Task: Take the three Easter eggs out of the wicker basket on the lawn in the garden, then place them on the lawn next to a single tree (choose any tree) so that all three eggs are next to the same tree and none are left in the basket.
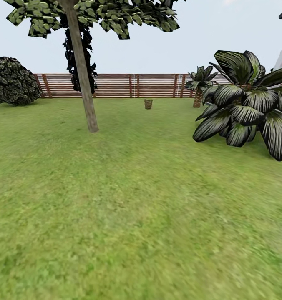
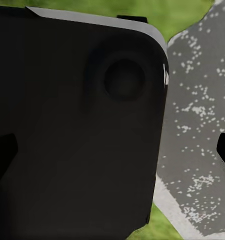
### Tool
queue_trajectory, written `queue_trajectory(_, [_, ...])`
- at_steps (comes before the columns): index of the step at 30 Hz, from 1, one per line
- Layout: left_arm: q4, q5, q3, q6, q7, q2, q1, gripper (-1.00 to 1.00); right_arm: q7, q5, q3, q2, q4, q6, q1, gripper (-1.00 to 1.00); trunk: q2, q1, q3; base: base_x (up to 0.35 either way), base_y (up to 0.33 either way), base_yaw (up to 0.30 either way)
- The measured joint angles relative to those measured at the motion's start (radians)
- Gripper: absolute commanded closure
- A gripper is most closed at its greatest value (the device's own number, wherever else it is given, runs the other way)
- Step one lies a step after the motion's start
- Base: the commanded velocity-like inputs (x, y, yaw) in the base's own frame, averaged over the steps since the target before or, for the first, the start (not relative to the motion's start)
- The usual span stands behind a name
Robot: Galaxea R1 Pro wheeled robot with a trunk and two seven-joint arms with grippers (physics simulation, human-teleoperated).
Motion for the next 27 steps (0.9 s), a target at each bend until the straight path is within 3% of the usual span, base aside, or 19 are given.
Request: queue_trajectory(27, [0.000, 0.000, 0.000, 0.000, 0.000, 0.000, 0.000, -1.00, 0.000, 0.000, 0.000, 0.000, 0.001, 0.000, 0.000, -1.00, 0.000, 0.000, 0.000, 0.303, 0.099, 0.000])
